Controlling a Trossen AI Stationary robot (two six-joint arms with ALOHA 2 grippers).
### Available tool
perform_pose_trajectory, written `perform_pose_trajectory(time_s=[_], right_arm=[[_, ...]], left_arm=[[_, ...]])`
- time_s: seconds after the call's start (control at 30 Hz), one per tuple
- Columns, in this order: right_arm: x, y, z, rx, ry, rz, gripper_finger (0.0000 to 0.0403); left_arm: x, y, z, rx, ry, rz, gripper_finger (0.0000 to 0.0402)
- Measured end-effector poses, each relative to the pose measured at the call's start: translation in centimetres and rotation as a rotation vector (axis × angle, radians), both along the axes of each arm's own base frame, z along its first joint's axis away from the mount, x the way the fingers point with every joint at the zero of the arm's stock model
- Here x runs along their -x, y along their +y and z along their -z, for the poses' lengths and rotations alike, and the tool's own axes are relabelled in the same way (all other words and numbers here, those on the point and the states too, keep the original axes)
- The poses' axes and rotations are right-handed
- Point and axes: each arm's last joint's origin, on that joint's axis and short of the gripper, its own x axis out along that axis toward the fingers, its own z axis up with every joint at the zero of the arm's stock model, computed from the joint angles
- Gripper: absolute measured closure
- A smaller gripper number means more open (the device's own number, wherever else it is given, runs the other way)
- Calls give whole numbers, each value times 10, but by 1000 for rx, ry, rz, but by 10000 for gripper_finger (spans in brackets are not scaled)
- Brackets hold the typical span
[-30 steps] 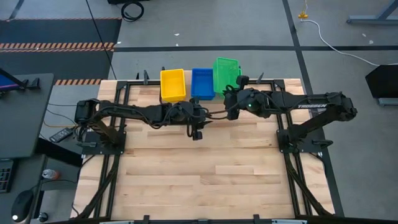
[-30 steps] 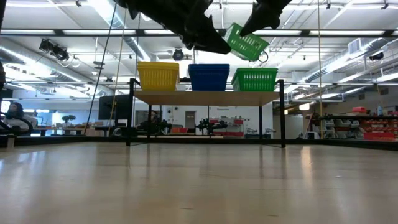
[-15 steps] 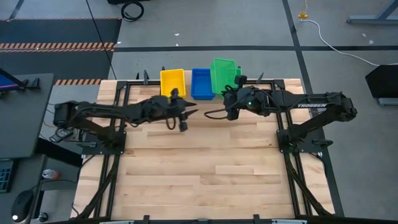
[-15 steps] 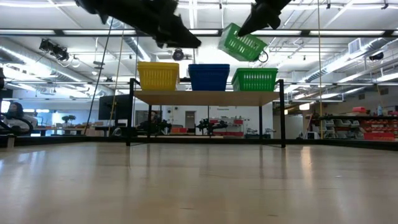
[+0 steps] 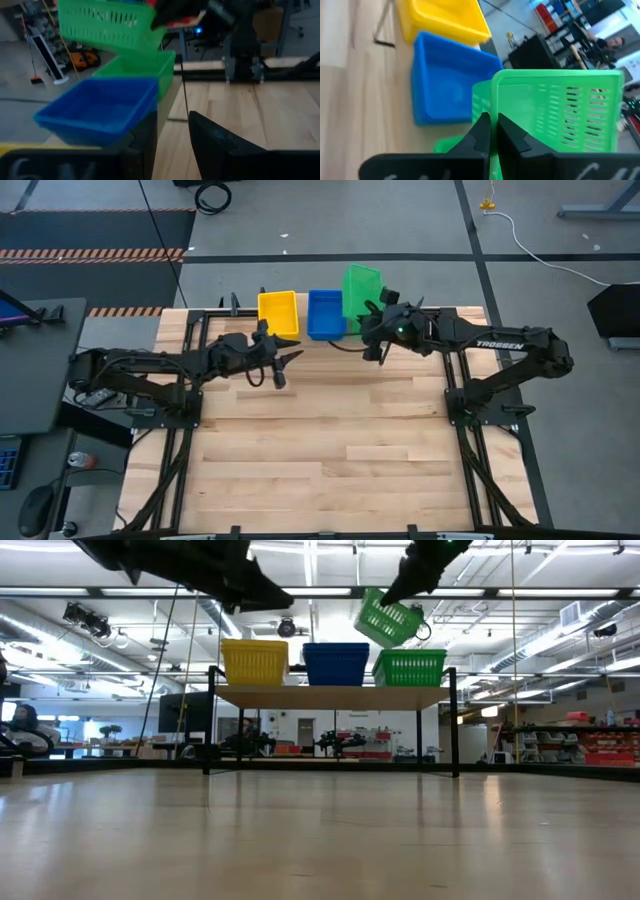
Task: Stack baskets on shelf by color
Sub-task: Stack the green basket on the other green baskets on the shelf
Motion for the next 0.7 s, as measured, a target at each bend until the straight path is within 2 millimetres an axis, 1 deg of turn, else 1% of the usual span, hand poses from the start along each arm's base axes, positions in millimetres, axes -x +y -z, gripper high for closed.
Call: perform_pose_trajectory(time_s=[0.13, 0.23, 0.47, 0.7], right_arm=[[6, -12, 5, -11, 58, 48, 386], [9, -17, 7, -34, 81, 70, 387], [12, -17, 11, -82, 98, 81, 385], [15, -16, 16, -101, 147, 98, 384]], left_arm=[[5, -1, -5, 15, -18, -2, 283], [10, -3, -8, 17, -7, 5, 283], [22, -9, -15, 30, 3, 18, 283], [25, -9, -16, 44, 1, 16, 283]])
